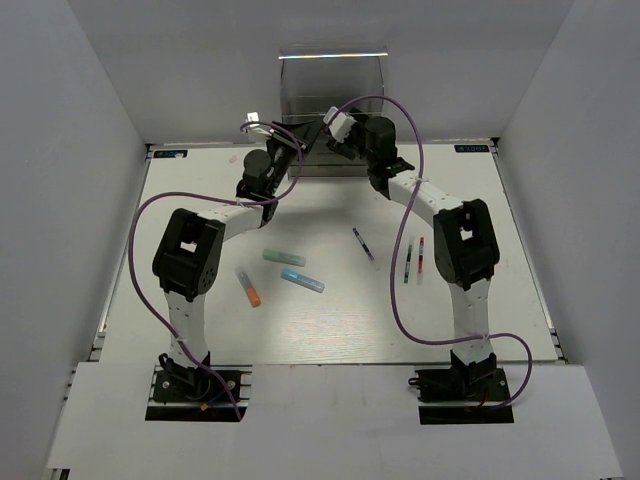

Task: Sort the stationery into containers
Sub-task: Place the stationery in the storage box.

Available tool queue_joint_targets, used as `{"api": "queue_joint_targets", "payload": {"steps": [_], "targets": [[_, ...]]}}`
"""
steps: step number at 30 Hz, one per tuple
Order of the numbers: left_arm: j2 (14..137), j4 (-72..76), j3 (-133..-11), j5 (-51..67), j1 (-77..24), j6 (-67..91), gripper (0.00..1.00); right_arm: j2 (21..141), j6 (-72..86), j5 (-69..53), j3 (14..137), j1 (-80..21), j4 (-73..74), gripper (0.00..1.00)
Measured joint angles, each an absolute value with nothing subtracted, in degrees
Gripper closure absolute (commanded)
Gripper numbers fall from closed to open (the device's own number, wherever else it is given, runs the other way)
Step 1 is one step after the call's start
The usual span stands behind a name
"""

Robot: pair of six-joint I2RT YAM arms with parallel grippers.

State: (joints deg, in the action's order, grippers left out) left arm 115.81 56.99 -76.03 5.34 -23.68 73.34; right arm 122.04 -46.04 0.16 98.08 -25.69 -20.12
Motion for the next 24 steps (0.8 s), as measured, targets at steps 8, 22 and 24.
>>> {"api": "queue_joint_targets", "payload": {"steps": [8,22,24], "targets": [[115.8,57.0,-76.1,5.3,-23.4,73.3,0.53,123.5,-47.4,1.3,98.1,-25.7,-23.0,1.00],[115.7,56.6,-76.8,5.2,-23.4,73.3,0.53,123.7,-47.3,-0.1,97.6,-25.7,-23.4,0.27],[115.7,56.6,-76.8,5.2,-23.4,73.3,0.53,123.6,-46.9,-0.5,97.3,-25.6,-23.5,0.25]]}}
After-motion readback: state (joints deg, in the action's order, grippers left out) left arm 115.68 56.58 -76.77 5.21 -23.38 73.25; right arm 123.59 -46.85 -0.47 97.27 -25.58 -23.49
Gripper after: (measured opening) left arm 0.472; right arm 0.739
